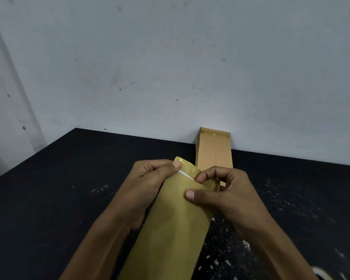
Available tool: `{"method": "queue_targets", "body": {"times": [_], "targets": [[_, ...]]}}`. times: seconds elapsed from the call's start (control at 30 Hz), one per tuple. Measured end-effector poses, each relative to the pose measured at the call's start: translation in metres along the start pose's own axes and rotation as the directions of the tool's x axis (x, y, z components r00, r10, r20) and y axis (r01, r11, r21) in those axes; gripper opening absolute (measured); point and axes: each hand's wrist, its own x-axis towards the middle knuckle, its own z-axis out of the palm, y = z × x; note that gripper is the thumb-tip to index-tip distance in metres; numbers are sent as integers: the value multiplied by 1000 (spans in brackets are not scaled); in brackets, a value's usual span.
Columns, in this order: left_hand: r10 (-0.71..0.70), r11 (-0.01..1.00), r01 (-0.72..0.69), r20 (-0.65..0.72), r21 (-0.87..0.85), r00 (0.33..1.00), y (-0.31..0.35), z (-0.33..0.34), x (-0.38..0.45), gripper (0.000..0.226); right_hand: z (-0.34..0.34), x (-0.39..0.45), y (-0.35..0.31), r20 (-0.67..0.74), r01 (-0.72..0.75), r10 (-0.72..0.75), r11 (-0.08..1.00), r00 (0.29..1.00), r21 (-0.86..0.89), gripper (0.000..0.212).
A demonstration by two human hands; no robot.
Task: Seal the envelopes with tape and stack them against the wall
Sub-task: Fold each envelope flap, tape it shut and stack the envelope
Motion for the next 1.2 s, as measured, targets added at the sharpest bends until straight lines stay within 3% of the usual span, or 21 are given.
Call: {"method": "queue_targets", "body": {"times": [0.23, 0.4, 0.6, 0.7, 0.77, 0.87, 1.03, 1.2], "targets": [[61, 996, -64, 44, 66, 997, -4, 3, -1, 40, -7, -3, -9, 48, 72, -60, 955, 997, -288, 32], [65, 997, -69, 85, 43, 994, -3, 4, -3, 39, -12, -4, -14, 120, 89, -52, 942, 991, -323, 27], [54, 998, -58, 103, 34, 993, -10, 5, 2, 28, -19, -9, -15, 98, 102, -73, 935, 993, -339, 25], [74, 997, -76, 51, 34, 996, -16, 7, 4, 20, -25, -14, -12, 29, 150, -148, 941, 989, -303, 22], [72, 997, -72, 5, 18, 997, -22, 10, 6, 16, -32, -18, -7, -66, 166, -183, 964, 981, -207, 32], [27, 1000, -27, -19, -6, 999, -30, 16, 7, 14, -45, -25, 6, -106, 31, -30, 999, 994, 12, 50], [-81, 995, 83, 44, -52, 996, -49, 27, 6, 17, -58, -40, 28, -78, -82, 86, 995, 993, 50, 26], [-152, 985, 136, 170, 106, 974, -70, 26, 8, 18, -74, -50, 50, -125, -109, 108, 994, 986, -2, 19]]}}
